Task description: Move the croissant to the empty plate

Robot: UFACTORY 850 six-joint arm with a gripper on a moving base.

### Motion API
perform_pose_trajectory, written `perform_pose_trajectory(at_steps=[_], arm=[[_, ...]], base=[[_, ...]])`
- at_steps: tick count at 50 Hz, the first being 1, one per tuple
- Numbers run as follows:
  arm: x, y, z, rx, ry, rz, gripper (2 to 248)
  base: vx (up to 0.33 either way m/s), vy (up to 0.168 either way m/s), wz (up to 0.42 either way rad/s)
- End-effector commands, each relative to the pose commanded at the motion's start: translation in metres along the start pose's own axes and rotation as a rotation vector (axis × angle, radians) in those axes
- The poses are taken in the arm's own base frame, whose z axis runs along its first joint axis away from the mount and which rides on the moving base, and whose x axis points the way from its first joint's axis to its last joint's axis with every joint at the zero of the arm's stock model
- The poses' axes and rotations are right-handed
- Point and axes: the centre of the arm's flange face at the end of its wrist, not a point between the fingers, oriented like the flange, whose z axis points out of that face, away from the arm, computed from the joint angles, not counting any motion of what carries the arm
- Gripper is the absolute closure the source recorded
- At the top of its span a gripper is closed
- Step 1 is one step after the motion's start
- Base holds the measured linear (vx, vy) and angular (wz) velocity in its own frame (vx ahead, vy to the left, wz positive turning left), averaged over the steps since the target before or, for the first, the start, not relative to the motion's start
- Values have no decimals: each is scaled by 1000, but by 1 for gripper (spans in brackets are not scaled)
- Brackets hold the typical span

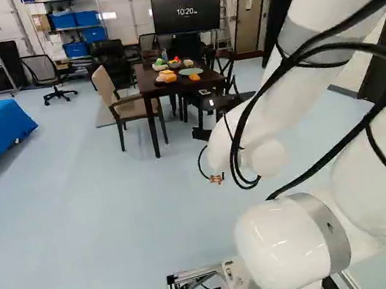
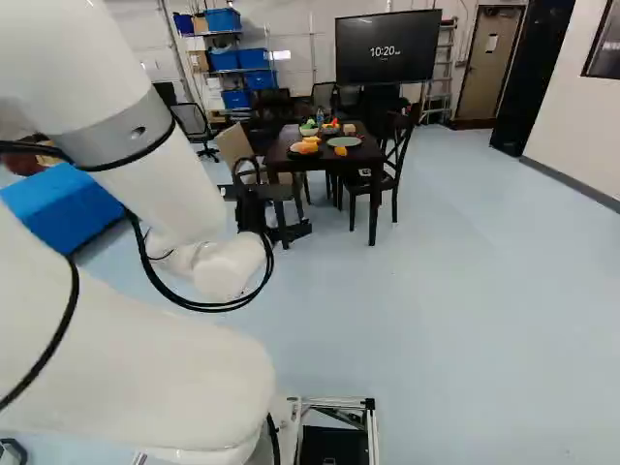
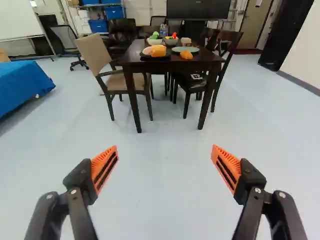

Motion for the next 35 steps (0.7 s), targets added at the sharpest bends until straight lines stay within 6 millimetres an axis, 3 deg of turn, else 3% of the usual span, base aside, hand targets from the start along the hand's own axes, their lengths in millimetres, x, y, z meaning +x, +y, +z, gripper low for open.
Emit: perform_pose_trajectory(at_steps=[35], arm=[[0,0,0,0,0,0,3]], base=[[158,-62,-11]])
